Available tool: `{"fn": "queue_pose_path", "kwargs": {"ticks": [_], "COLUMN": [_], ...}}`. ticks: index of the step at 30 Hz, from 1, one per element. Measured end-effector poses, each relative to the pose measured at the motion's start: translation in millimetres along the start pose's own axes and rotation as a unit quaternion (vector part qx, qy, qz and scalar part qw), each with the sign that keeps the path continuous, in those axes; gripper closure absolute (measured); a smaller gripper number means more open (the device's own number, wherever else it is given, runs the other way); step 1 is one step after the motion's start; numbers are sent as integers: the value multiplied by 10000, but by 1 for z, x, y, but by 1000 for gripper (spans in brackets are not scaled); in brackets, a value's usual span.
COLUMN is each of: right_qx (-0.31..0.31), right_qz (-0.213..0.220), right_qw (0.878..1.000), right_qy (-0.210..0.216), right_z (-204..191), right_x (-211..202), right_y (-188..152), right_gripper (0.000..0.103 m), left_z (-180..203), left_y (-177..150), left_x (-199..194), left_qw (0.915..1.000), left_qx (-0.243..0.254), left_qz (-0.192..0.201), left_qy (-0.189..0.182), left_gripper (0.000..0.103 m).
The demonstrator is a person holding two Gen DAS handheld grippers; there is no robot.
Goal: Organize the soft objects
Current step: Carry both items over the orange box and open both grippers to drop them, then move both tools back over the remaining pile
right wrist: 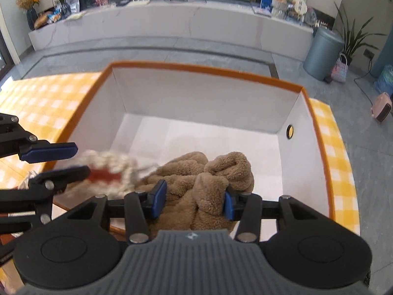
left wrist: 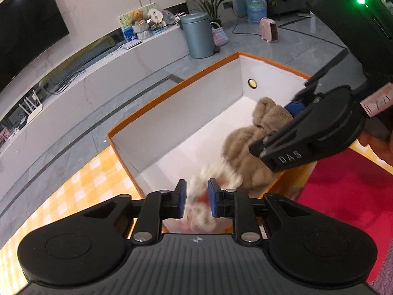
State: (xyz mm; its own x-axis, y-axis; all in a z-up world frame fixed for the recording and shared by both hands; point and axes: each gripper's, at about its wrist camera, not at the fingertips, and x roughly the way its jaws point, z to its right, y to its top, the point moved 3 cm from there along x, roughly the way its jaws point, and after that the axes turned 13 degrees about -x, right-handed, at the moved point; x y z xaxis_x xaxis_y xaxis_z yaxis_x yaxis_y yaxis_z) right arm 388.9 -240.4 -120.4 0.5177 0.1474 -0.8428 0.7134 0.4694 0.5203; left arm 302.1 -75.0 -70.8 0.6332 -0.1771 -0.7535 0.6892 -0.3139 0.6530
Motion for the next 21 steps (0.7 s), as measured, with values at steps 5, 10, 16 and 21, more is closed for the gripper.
{"fn": "queue_pose_path", "kwargs": {"ticks": [5,10,16,21], "right_qx": [-5,93,-7,32], "right_qz": [-137,45,610,1246], "right_qw": [9997,9994,9958,9888], "right_qy": [-213,-324,-686,-824], "right_z": [-1,2,-10,-33], "right_x": [-3,-30,-85,-138], "right_y": [-1,-3,-10,-33], "right_gripper": [55,51,46,42], "left_z": [-14,-21,-23,-21], "left_y": [5,5,0,-15], "left_x": [-10,-37,-92,-141], "left_qw": [9986,9971,9946,9895], "left_qx": [-483,-673,-825,-1063], "left_qz": [42,233,565,898], "left_qy": [-195,-255,-294,-397], "left_gripper": [76,71,62,61]}}
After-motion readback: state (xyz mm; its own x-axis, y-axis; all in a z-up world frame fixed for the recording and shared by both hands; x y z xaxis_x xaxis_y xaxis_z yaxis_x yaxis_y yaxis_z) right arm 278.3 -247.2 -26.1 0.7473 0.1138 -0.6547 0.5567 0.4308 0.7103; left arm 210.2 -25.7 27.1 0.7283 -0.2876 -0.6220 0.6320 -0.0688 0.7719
